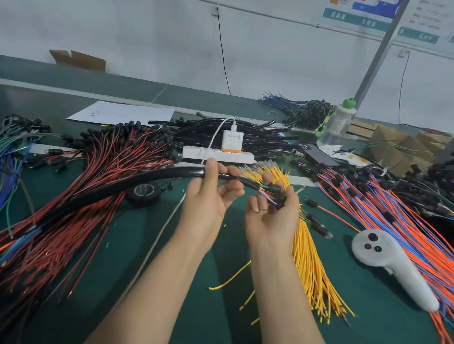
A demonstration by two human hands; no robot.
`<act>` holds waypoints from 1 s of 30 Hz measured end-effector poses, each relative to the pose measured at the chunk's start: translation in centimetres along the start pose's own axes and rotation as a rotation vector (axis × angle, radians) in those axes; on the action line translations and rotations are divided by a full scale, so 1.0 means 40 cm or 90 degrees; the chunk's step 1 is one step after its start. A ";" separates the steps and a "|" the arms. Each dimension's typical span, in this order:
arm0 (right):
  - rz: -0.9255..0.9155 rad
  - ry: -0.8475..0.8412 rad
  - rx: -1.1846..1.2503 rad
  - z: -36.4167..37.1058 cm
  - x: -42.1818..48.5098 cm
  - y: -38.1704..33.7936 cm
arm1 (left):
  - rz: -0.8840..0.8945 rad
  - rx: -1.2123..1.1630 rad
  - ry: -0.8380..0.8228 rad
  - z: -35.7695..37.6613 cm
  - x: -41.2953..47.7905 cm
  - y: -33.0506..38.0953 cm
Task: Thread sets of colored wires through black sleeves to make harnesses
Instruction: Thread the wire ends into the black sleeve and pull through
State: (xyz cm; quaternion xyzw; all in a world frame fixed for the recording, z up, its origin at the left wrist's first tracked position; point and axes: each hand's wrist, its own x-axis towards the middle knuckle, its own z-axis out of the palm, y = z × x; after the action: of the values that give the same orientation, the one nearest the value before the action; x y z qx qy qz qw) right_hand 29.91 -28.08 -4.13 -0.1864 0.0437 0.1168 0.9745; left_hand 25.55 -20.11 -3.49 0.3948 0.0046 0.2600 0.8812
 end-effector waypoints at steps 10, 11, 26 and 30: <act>0.008 0.002 0.059 -0.002 0.016 -0.086 | -0.224 0.598 -0.156 0.030 0.015 0.068; 0.014 0.007 0.094 -0.007 0.023 -0.116 | -0.196 0.762 -0.191 0.034 0.016 0.094; -0.327 -0.094 -0.608 0.142 -0.065 -0.492 | 0.065 0.538 -0.273 0.607 0.133 -0.047; -0.610 0.090 -1.067 0.112 -0.119 -0.641 | -0.039 0.188 -0.258 0.807 0.078 -0.188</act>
State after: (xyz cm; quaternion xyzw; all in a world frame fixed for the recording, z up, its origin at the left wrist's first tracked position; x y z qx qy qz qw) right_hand 31.75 -50.56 9.70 -0.8254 -0.0761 -0.3112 0.4648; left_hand 38.55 -45.21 14.08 0.5628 -0.1222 0.1456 0.8044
